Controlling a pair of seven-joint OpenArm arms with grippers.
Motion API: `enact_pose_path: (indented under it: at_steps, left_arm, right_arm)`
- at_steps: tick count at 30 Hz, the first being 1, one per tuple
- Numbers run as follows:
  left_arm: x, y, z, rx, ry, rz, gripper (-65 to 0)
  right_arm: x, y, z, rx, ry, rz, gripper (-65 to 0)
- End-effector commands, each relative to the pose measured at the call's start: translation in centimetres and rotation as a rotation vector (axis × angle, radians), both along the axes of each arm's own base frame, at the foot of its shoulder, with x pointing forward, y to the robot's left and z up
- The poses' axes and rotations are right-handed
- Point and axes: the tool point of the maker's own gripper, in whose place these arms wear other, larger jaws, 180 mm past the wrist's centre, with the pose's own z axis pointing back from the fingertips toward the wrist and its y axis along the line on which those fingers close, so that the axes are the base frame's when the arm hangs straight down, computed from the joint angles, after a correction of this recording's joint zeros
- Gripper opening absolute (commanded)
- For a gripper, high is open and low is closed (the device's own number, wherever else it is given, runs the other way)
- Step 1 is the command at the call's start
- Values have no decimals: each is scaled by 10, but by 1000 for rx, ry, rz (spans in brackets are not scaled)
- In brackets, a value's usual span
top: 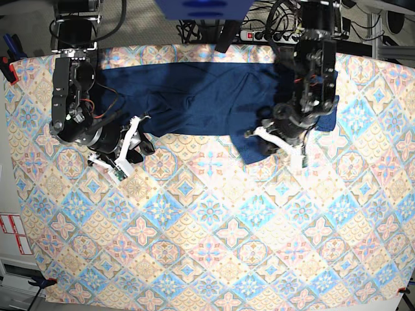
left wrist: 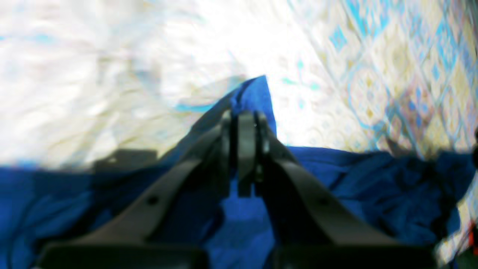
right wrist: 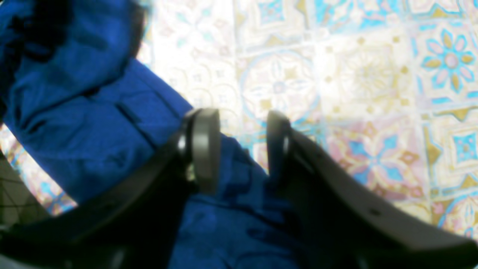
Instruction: Fold the T-shirt properly
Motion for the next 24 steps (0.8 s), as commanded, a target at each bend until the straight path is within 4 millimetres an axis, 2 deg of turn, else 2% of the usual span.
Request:
enact_pose_path:
  at_steps: [1, 3, 7, 11, 16, 18, 24]
  left_arm:
    - [0, 6, 13, 3, -40, 14, -650]
    - [-14, 23, 23, 20, -58, 56, -650]
    - [-44, 43, 35, 54, -63, 99, -650]
    - [-68, 74, 39, 105, -43, 172, -650]
    - [-81, 125, 42, 176, -32, 293, -650]
    - [-83, 139, 45, 203, -36, 314, -650]
    - [-84, 147, 43, 234, -21, 296, -650]
  right_arm:
    - [9, 0, 14, 12, -52, 3, -450]
    - [9, 0, 14, 12, -52, 4, -450]
    - [9, 1, 14, 12, -51, 7, -450]
    - [9, 1, 14, 12, -51, 7, -450]
    - [9, 1, 14, 12, -51, 7, -450]
    - [9, 1, 14, 14, -51, 8, -450]
    - [9, 1, 14, 14, -51, 8, -450]
